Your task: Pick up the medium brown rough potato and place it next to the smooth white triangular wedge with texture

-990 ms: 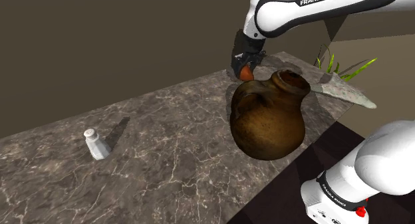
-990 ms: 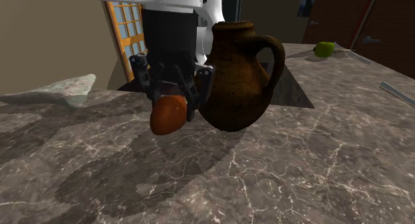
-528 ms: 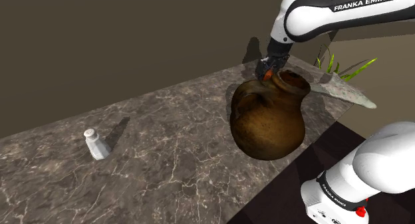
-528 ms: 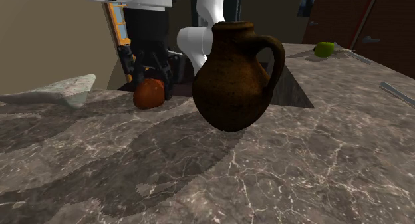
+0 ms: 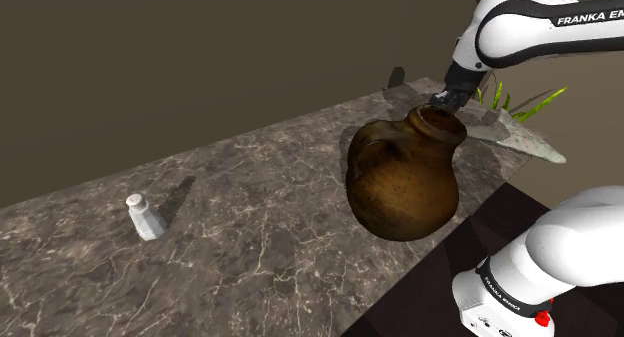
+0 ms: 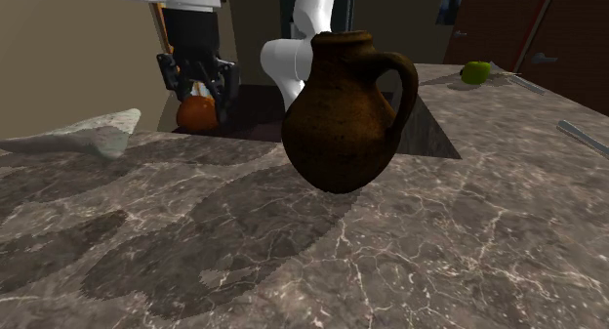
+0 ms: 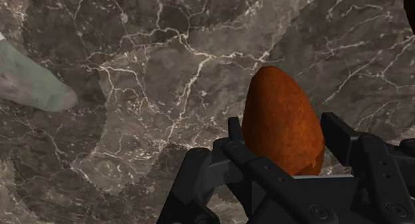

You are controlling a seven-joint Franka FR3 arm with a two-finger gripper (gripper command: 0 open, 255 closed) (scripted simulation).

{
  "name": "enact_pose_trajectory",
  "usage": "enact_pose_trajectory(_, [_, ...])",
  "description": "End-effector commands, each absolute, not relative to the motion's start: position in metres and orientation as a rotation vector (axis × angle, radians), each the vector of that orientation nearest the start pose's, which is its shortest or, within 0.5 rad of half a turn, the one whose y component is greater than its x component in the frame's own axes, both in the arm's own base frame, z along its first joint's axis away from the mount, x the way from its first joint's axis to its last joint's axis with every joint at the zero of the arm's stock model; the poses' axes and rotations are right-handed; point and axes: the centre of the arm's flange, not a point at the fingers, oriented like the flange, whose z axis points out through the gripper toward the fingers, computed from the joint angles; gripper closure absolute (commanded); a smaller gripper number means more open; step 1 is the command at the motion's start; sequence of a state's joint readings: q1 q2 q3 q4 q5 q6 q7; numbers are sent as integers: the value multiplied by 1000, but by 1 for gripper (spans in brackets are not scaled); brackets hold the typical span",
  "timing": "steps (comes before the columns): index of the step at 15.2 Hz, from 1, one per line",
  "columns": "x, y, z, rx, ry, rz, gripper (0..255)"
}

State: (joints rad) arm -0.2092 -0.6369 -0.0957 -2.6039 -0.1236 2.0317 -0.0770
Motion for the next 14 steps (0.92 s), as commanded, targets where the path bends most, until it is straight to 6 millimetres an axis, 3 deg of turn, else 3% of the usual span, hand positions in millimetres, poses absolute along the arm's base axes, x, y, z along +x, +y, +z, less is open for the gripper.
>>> enact_pose_trajectory(1, [320, -133, 460, -3196, 253, -84, 255])
enact_pose_trajectory(11, [226, -225, 461, -3196, 253, -84, 255])
enact_pose_trajectory(14, [226, -225, 445, -3196, 253, -84, 255])
